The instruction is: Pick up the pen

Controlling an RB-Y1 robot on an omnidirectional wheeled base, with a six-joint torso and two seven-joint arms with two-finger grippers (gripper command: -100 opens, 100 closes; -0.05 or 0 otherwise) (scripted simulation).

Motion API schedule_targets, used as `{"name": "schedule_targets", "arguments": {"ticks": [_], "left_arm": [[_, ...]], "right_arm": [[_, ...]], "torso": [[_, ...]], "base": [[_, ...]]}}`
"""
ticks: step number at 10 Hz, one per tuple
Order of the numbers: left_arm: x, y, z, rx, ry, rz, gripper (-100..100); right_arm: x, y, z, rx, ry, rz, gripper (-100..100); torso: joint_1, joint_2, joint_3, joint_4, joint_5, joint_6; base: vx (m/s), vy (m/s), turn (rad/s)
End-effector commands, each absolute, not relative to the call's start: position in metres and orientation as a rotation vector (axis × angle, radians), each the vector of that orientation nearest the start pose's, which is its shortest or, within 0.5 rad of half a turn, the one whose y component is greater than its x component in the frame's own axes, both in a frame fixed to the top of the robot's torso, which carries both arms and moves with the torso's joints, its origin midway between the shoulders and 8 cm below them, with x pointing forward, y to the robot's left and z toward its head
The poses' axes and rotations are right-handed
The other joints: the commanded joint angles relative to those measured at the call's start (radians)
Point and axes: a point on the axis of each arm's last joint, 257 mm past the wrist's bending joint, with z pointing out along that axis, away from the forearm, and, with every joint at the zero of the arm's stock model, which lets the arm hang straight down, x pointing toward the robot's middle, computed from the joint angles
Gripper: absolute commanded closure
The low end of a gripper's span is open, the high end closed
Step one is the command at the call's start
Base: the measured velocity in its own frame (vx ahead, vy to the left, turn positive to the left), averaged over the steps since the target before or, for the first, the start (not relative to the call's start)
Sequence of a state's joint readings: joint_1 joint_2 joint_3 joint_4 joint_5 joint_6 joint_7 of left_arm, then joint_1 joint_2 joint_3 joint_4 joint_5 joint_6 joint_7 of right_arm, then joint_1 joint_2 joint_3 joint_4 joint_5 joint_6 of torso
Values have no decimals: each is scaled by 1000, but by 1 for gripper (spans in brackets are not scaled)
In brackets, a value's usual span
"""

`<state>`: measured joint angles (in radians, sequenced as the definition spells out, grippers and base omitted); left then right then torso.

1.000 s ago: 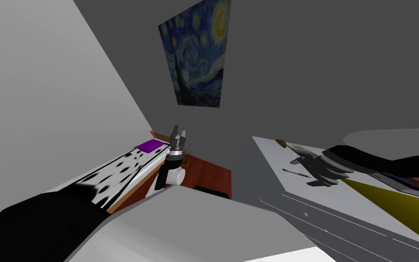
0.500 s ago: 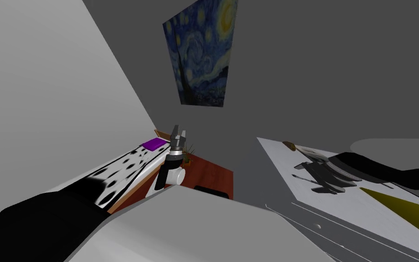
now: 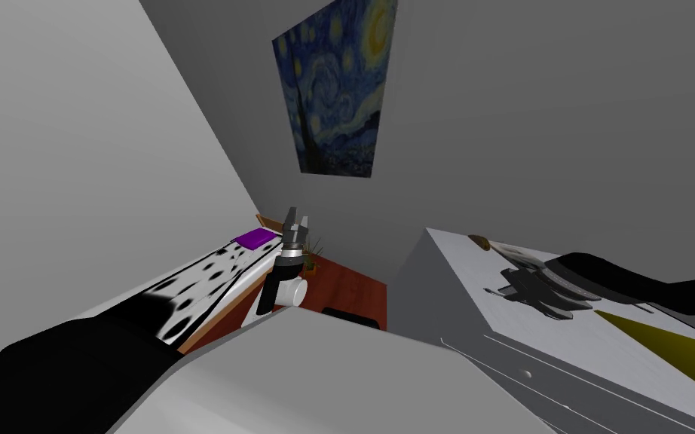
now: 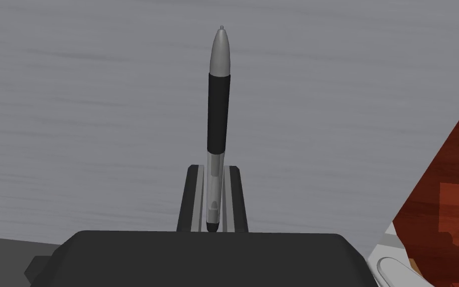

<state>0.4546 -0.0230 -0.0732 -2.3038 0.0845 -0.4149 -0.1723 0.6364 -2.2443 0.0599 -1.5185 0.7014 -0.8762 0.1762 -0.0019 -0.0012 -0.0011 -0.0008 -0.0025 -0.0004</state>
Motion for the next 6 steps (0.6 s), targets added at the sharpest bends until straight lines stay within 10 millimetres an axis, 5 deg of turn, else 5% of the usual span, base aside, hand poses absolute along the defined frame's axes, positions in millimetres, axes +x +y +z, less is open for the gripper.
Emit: {"name": "schedule_targets", "arguments": {"ticks": [1,2,3,5,6], "left_arm": [[358,262,34,-685,611,-1286,0],[358,262,34,-685,611,-1286,0],[358,262,34,-685,611,-1286,0],[358,262,33,-685,611,-1286,0],[358,262,34,-685,611,-1286,0]], "right_arm": [[308,-541,-164,-1922,2365,-87,100],[308,-541,-164,-1922,2366,-87,0],[316,-530,-151,-1939,2349,-86,100],[317,-529,-151,-1941,2347,-87,100],[317,-529,-151,-1942,2347,-86,0]], "torso": [[0,0,0,0,0,0],[0,0,0,0,0,0],[0,0,0,0,0,0],[-2,1,1,0,0,1],[-1,0,0,0,-1,0]], "base": [[0,0,0],[0,0,0],[-4,-25,-166],[3,-25,-52],[0,0,0]]}}
